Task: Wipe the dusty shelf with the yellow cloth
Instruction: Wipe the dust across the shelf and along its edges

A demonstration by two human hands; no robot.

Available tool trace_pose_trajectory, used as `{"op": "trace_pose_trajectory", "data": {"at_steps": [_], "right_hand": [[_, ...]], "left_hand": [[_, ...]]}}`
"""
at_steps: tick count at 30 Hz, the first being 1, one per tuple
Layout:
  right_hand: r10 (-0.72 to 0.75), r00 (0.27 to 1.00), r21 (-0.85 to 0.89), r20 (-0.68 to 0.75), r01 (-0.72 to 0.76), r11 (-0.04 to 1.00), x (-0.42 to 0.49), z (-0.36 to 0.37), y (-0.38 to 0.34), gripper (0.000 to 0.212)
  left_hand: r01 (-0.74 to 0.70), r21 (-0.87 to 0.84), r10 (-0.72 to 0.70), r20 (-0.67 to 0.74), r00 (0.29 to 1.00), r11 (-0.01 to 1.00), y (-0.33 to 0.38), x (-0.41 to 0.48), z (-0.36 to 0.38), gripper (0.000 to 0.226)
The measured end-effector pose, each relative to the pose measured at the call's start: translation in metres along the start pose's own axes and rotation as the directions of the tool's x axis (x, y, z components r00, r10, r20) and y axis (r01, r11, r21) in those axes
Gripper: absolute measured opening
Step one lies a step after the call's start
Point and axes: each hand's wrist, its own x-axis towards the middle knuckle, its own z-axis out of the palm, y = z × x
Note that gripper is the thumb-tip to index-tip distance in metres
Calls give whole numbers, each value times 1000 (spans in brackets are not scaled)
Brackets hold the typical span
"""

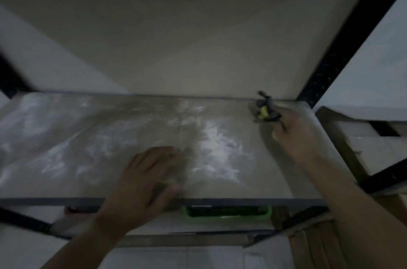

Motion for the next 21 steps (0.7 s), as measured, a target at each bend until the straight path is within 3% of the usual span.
{"op": "trace_pose_trajectory", "data": {"at_steps": [3,6,11,14,16,21], "right_hand": [[161,986,-144,34,-155,977,-7,-8,23,47],[159,981,-241,112,-128,962,-18,-3,25,46],[238,951,-239,199,-188,953,-41,-6,7,48],[177,982,-179,63,-163,970,-72,20,-20,44],[91,996,-255,-23,-93,962,-83,41,-44,41],[-21,1000,-299,4,21,954,-66,99,-116,47]], "left_hand": [[107,145,-97,-72,993,984,-42,-36,-23,61],[158,295,-143,-72,987,942,-75,-55,-38,67],[107,311,-104,-24,994,945,-88,-54,-44,64],[83,288,-78,-27,997,954,-87,-51,-43,56],[78,288,-71,-35,997,954,-86,-51,-44,52],[107,277,-109,-10,994,955,-85,-51,-47,59]]}}
